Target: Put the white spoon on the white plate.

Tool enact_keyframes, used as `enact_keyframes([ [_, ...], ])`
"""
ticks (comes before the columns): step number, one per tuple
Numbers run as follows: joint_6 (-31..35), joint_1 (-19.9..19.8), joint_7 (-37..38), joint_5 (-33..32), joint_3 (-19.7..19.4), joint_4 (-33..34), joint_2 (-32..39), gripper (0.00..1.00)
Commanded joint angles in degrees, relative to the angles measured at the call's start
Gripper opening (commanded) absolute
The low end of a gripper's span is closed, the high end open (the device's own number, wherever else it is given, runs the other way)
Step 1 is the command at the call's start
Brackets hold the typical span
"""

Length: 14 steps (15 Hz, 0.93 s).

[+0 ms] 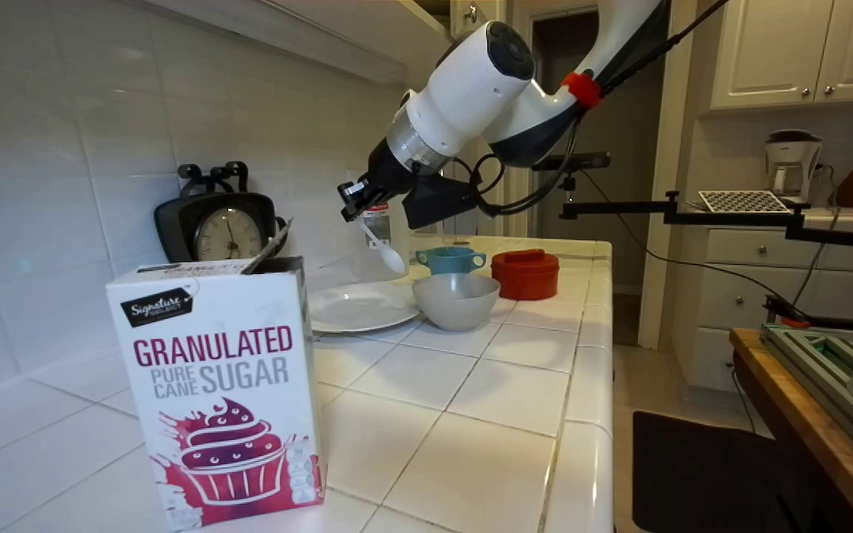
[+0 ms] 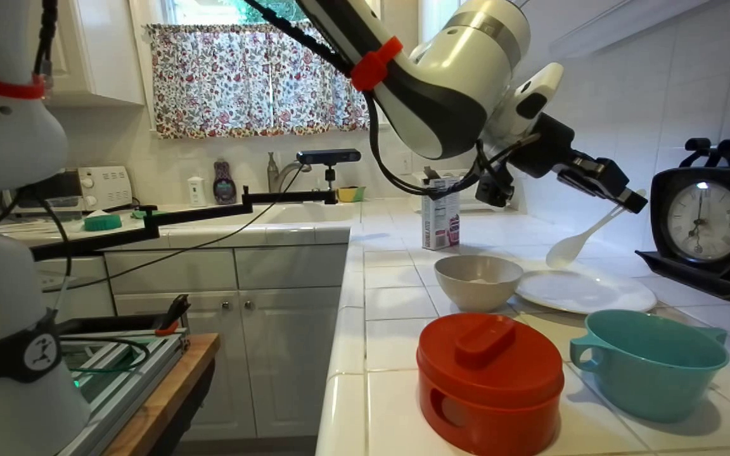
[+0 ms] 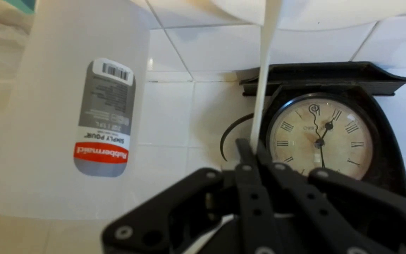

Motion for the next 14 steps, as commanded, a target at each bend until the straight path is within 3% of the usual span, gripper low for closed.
enact_keyframes([
  [1, 4.35, -1.03, -2.68, -1.12, -0.31, 1.78, 2.18, 0.01],
  [14, 9.23, -1.64, -12.80, 0.78, -1.46, 3.73, 5.46, 0.01],
])
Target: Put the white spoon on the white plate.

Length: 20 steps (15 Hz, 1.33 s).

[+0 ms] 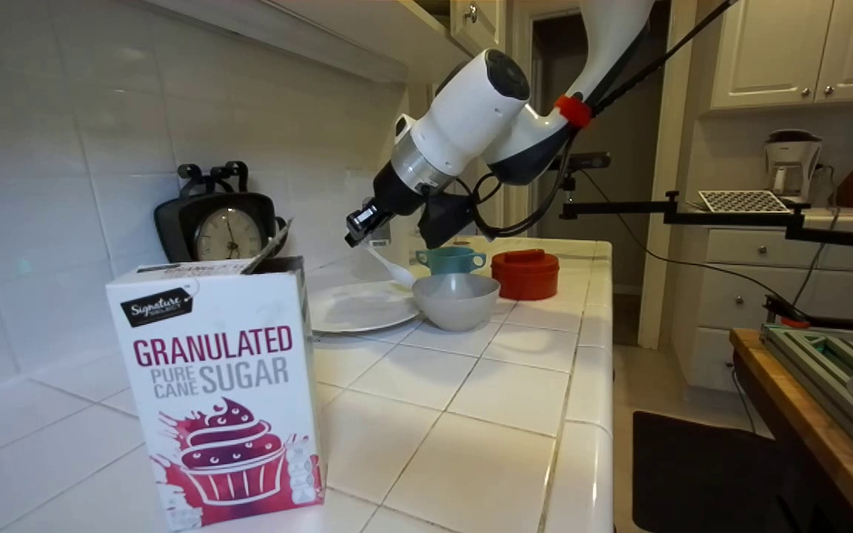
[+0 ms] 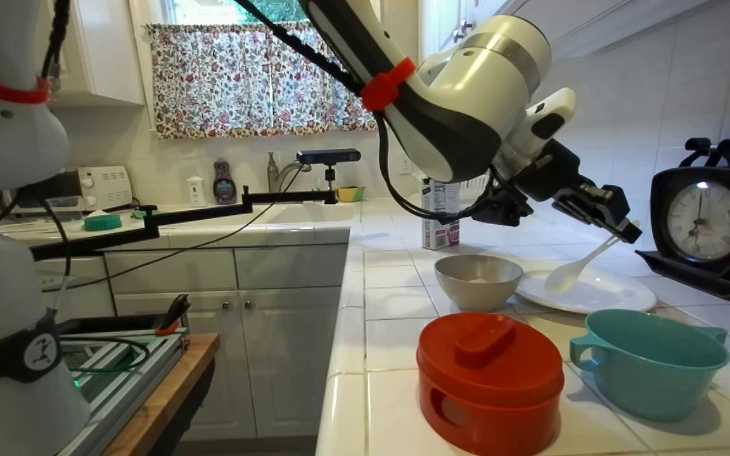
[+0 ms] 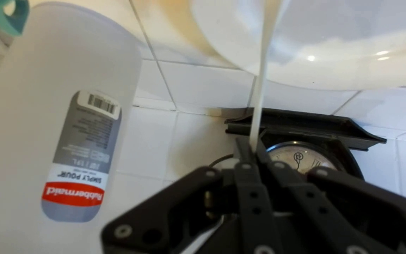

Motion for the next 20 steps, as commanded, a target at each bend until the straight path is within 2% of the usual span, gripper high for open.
enact_keyframes([
  [1, 3.19, -0.59, -4.33, 1.01, -0.17, 2.33, 1.94, 0.01],
  [11, 5.04, -1.01, -9.43, 4.22, -0.43, 4.49, 4.27, 0.01],
  [12, 5.09, -1.03, -9.94, 4.83, -0.40, 4.51, 4.38, 0.04],
  [13, 5.11, -1.02, -10.19, 5.20, -0.36, 4.66, 4.49, 0.22],
  [14, 5.14, -1.02, -10.48, 5.59, -0.34, 4.72, 4.53, 0.29],
  [15, 5.21, -1.05, -11.06, 6.47, -0.32, 4.64, 4.52, 0.31],
  [20, 5.55, -1.09, -12.43, 9.41, -0.19, 4.51, 4.38, 0.69],
])
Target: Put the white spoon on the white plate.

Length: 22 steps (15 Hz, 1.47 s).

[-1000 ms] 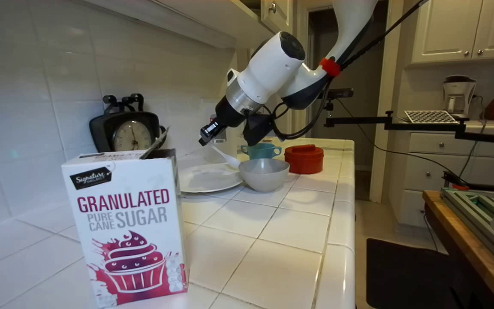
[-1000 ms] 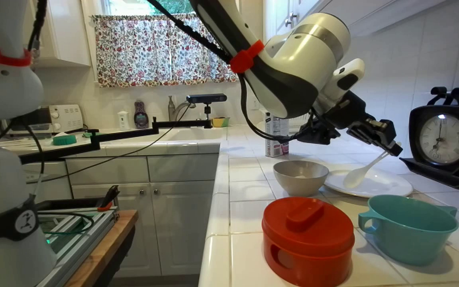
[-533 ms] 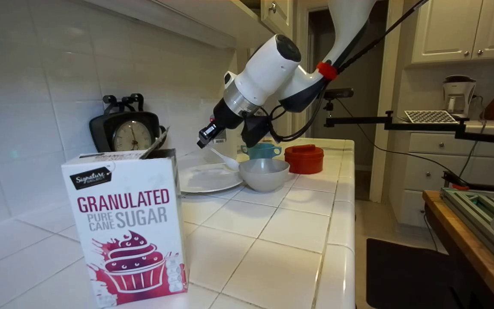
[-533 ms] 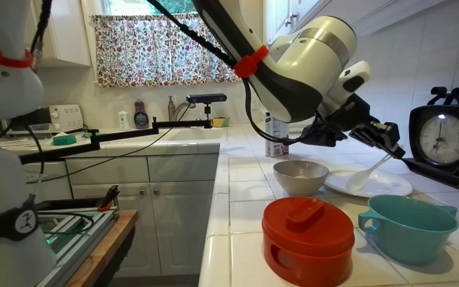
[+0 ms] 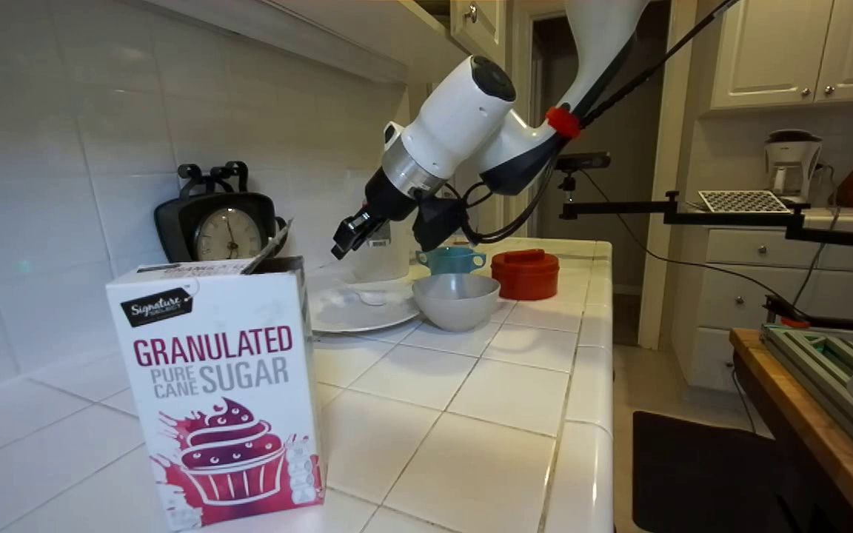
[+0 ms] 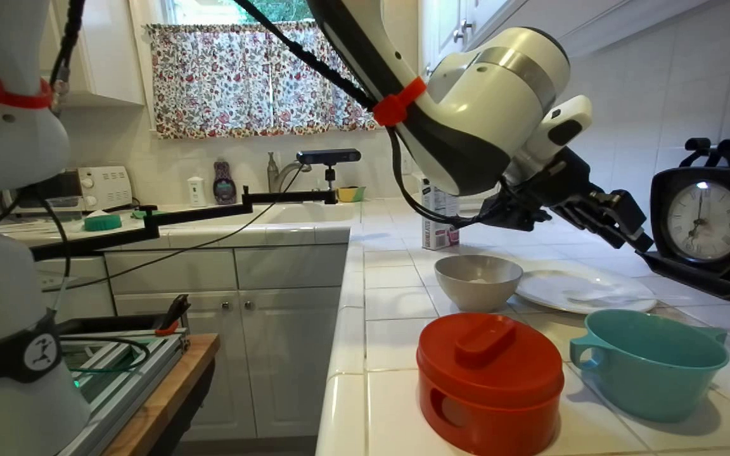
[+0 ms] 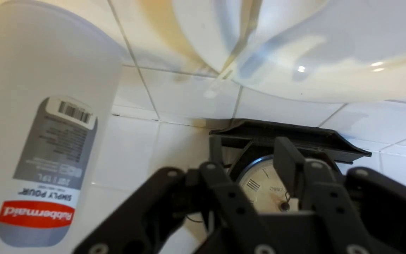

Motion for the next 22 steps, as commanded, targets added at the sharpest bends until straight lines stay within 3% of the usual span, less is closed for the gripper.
enact_keyframes([
  [1, 1.80, -0.65, -4.08, 3.74, 0.34, 1.17, 0.91, 0.75],
  [4, 3.01, -1.52, -7.38, 10.37, 0.86, -1.79, -0.82, 0.99],
  [7, 5.41, -4.09, -14.90, 20.65, 2.34, -7.57, -3.20, 1.00],
  [8, 7.36, -3.00, -18.65, 25.85, 0.30, -10.23, -4.47, 1.00],
  [10, 10.28, -4.14, -25.06, 33.70, 0.32, -15.63, -6.79, 1.00],
  [11, 9.39, -9.20, -27.60, 35.31, 5.57, -18.18, -8.07, 1.00],
  [17, 8.92, -21.46, -37.94, 50.07, 16.59, -24.47, -13.78, 1.00],
  [19, 7.15, -27.11, -43.25, 57.29, 22.90, -26.33, -15.72, 1.00],
  [22, 1.22, -36.92, -53.33, 70.45, 35.36, -27.98, -17.27, 1.00],
])
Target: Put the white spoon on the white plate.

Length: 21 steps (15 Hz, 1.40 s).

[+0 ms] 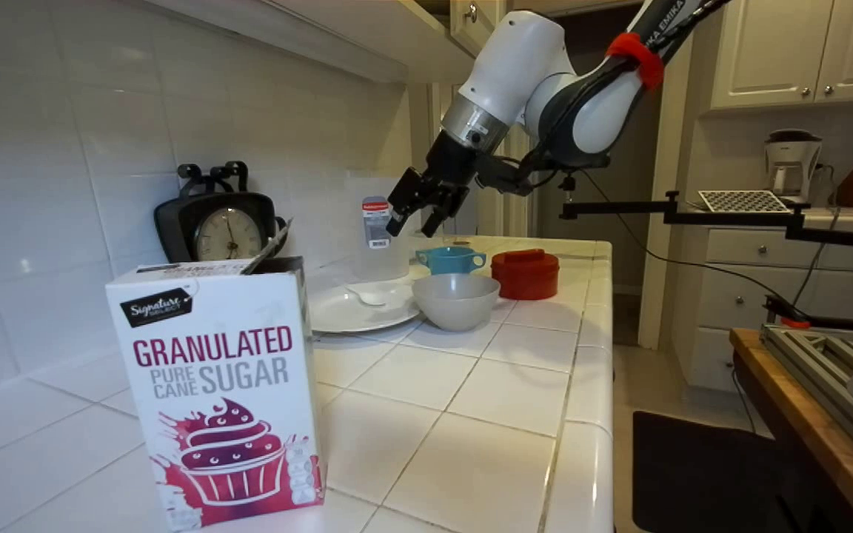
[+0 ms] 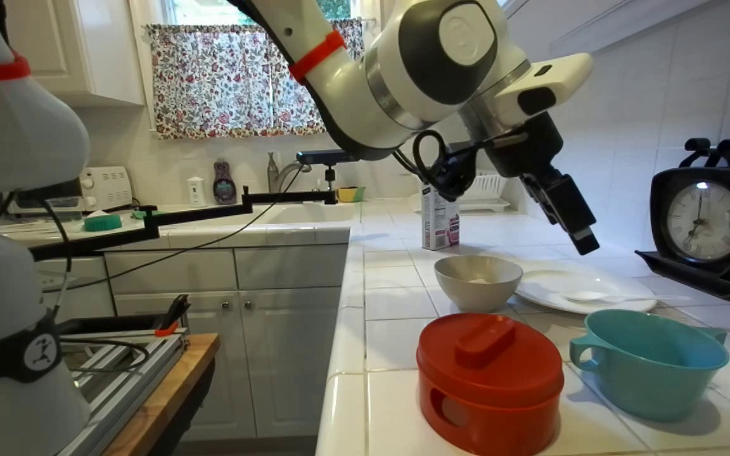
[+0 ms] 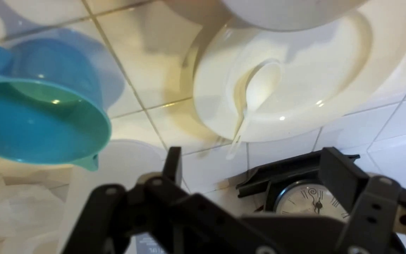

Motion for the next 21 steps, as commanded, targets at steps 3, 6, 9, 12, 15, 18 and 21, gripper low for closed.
enact_keyframes([
  [3, -13.23, -17.01, -20.81, 24.17, 20.66, -1.87, -4.56, 1.00],
  [6, -19.86, -22.00, -28.19, 31.45, 23.23, 0.51, -8.02, 1.00],
  [9, -28.14, -25.48, -37.64, 39.70, 23.36, 2.76, -11.95, 1.00],
  [12, -39.37, -26.64, -49.92, 50.82, 22.39, 5.63, -15.56, 1.00],
  [15, -37.61, -14.34, -46.11, 47.97, 10.29, 5.36, -15.03, 1.00],
  [18, -38.38, -14.35, -46.73, 48.23, 10.41, 5.33, -15.29, 1.00],
  [21, -38.51, -14.36, -46.83, 48.26, 10.42, 5.33, -15.29, 1.00],
])
